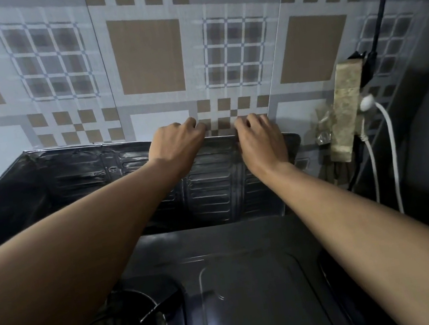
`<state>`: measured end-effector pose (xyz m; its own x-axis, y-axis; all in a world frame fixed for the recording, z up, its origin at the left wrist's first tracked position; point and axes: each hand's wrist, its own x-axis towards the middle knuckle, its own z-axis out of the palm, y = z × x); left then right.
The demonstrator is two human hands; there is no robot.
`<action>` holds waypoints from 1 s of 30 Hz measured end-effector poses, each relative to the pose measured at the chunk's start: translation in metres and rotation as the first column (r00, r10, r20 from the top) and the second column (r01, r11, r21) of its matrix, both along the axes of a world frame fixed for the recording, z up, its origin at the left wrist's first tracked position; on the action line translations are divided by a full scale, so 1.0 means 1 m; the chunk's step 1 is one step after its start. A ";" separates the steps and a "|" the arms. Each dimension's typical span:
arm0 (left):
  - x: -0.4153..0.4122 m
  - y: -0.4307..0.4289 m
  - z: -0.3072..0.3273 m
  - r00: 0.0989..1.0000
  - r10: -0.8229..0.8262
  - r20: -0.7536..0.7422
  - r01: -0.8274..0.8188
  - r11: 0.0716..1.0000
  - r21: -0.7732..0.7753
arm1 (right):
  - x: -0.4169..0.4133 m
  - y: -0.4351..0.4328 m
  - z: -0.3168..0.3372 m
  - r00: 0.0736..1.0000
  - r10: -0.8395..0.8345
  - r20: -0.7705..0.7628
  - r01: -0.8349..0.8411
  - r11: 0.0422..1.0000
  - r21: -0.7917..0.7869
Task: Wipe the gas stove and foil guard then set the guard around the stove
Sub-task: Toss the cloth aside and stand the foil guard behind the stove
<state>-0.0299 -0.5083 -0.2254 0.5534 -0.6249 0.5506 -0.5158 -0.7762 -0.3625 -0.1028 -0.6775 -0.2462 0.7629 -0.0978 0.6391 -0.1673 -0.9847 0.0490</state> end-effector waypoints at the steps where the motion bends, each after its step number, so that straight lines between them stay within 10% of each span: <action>1: 0.000 -0.001 -0.001 1.000 0.003 0.000 -0.003 1.000 -0.005 | 0.001 -0.001 -0.001 1.000 0.005 0.003 -0.005 1.000 0.009; 30: -0.017 0.013 0.003 0.999 -0.025 -0.024 0.022 0.990 -0.136 | -0.015 -0.005 0.010 1.000 -0.009 0.003 0.009 1.000 0.028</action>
<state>-0.0464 -0.4955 -0.2226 0.5543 -0.5581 0.6175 -0.5422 -0.8050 -0.2409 -0.1181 -0.6827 -0.2365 0.7602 -0.1225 0.6380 -0.1761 -0.9841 0.0210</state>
